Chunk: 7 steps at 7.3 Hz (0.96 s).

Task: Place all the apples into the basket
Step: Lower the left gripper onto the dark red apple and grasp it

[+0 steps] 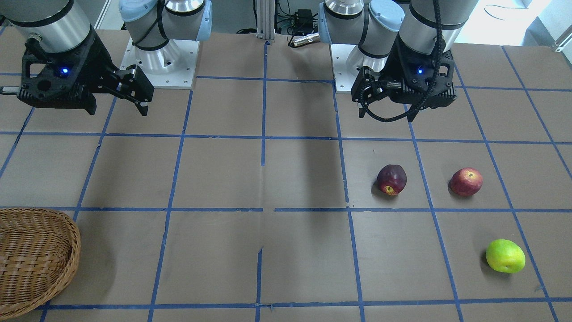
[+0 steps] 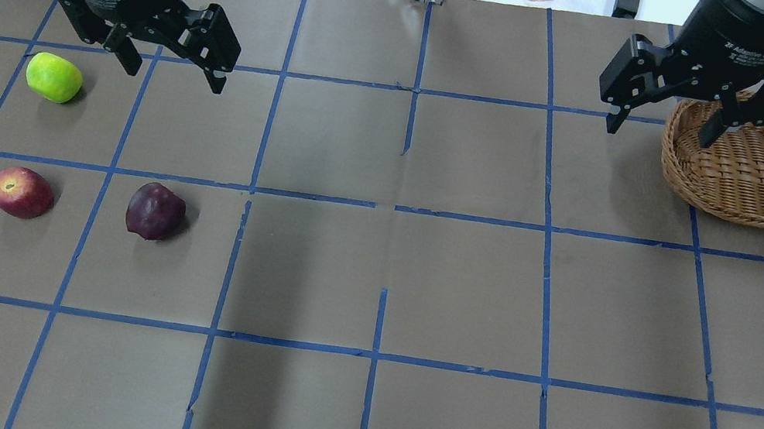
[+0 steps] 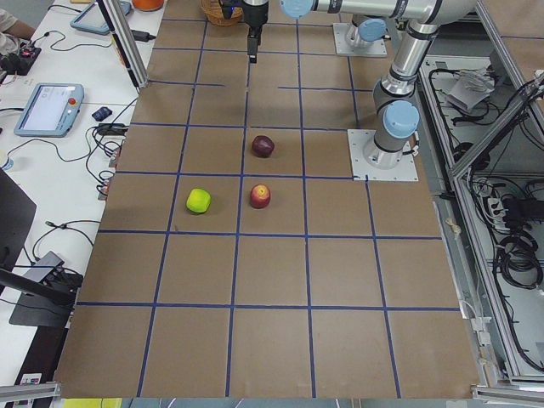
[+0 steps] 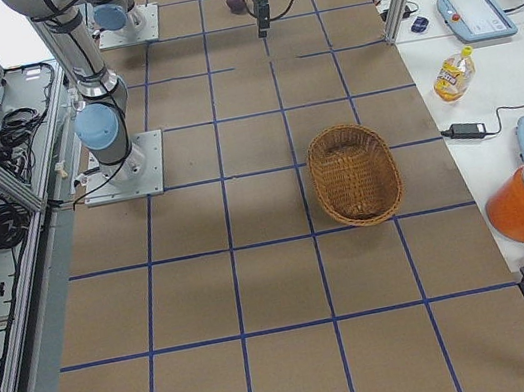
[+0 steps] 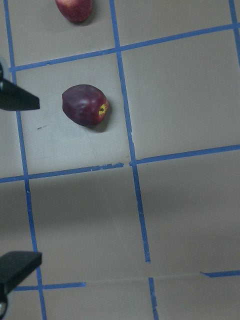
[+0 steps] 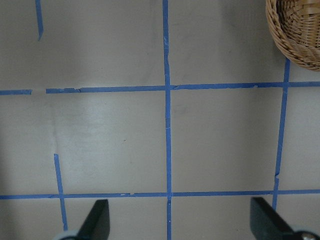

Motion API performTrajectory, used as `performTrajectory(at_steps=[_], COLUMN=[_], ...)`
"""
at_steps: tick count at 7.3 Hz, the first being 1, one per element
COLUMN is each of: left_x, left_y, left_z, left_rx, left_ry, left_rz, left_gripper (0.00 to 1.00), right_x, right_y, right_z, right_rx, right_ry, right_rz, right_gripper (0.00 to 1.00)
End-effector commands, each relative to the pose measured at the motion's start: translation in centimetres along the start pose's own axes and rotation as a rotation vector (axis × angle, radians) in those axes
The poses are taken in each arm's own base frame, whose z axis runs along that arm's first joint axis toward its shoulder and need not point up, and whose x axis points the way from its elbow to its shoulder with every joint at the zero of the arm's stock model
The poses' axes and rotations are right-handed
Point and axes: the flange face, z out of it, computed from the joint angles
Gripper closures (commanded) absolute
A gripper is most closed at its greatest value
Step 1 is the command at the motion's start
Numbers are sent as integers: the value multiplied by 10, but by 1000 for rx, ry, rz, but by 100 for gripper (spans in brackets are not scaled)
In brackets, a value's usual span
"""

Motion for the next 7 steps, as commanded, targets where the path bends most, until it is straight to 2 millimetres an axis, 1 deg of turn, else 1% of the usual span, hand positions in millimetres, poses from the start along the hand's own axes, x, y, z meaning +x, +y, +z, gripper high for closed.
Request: performTrajectory(at_steps=[1,3,4,5,6,7], left_x=[-4,-5,-8,-37,-83,-107], left_y=[0,-2,-6,-10,-5,-1], left_z=[0,8,26,53,83,122], left_rx=[-6,-19,-48,-99,-136,-176], left_ry=[2,6,6,18,32,51], left_rz=[-22,-19,33,60,19,43], left_gripper=[0,0,0,0,0,0], right_x=[0,-1,-1,-2,-1,-2], right_y=[0,0,0,1,1,1], right_z=[0,0,1,1,1,1], right_rx=[2,0,-1,-1,-4,-6], right_ry=[0,-2,0,0,-1,-1], right_rz=[0,0,-2,-3,-3,-5], right_gripper=[0,0,0,0,0,0])
